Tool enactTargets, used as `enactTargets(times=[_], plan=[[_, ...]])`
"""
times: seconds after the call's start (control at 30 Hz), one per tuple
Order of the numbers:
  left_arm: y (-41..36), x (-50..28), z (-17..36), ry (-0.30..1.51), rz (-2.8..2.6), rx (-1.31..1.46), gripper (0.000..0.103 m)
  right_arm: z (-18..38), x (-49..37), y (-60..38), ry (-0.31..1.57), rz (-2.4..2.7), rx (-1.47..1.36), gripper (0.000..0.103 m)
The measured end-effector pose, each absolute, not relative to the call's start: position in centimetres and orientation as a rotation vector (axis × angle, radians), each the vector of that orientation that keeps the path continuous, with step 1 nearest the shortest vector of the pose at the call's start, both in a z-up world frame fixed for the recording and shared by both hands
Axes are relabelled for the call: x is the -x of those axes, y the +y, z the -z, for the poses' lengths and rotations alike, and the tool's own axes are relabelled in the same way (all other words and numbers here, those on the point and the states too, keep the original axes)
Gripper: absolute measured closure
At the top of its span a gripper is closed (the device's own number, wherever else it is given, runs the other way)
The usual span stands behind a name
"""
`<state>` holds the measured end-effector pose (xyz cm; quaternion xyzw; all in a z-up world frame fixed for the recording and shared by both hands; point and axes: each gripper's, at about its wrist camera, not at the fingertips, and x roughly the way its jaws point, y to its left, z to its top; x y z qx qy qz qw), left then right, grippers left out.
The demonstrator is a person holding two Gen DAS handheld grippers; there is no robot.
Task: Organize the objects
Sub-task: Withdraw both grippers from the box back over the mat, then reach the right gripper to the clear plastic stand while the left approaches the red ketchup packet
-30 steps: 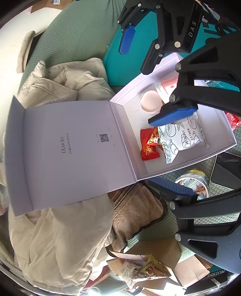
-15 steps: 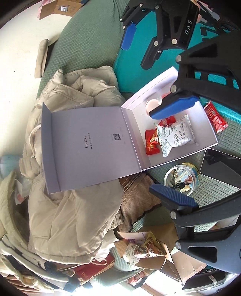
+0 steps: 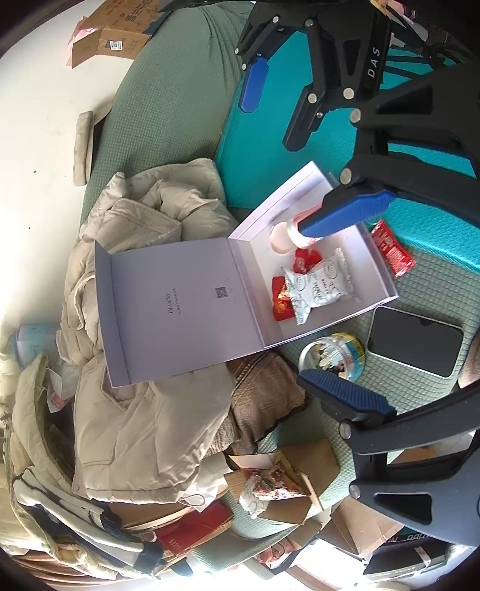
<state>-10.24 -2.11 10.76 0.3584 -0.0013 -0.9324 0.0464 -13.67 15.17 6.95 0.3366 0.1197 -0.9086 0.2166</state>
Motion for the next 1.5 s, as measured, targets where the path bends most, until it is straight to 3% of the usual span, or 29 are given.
enactTargets(times=[0.8, 1.5], plan=[[1.0, 5.5, -3.2, 0.106, 2.815, -1.316, 0.027, 1.3, 9.8, 17.5, 0.303, 2.405, -1.162, 0.031], [1.3, 7.9, 6.0, 0.172, 2.705, -1.571, 0.027, 10.3, 12.9, 17.4, 0.238, 2.311, -1.336, 0.031]])
